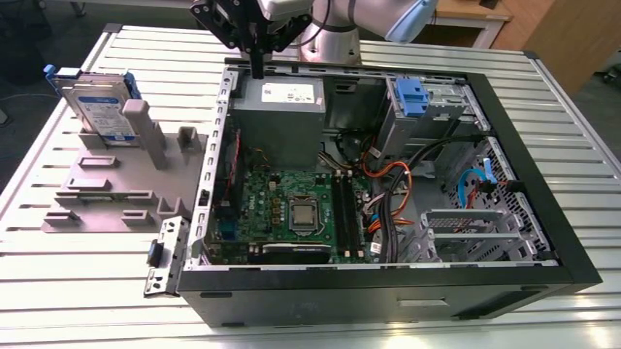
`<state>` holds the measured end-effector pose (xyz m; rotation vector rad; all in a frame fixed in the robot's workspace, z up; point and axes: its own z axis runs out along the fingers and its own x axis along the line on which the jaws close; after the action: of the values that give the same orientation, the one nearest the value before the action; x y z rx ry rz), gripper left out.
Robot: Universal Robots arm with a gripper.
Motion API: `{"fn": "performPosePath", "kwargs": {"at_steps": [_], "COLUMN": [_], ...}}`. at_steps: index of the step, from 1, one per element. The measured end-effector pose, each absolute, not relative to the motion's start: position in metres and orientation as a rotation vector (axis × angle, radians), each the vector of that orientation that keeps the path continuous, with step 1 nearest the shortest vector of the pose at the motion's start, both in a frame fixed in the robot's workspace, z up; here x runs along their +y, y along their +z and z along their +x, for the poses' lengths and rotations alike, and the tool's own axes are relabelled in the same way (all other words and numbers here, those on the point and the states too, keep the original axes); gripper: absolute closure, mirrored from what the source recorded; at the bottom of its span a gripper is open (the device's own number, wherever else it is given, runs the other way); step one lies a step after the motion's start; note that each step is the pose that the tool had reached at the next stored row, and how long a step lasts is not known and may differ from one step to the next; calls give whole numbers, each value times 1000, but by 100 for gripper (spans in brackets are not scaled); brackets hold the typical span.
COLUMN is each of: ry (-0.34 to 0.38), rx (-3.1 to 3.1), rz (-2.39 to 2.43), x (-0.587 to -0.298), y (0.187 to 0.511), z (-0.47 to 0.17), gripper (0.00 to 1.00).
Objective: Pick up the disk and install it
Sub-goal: 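Reach for the disk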
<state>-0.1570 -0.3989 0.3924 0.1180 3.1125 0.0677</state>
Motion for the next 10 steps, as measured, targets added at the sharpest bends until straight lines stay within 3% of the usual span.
{"fn": "performPosePath", "kwargs": {"at_steps": [10], "ry": [68], "rx": [3112], "rz": [118], "x": [-399], "y": [392], "z": [-160], "gripper": [89]}}
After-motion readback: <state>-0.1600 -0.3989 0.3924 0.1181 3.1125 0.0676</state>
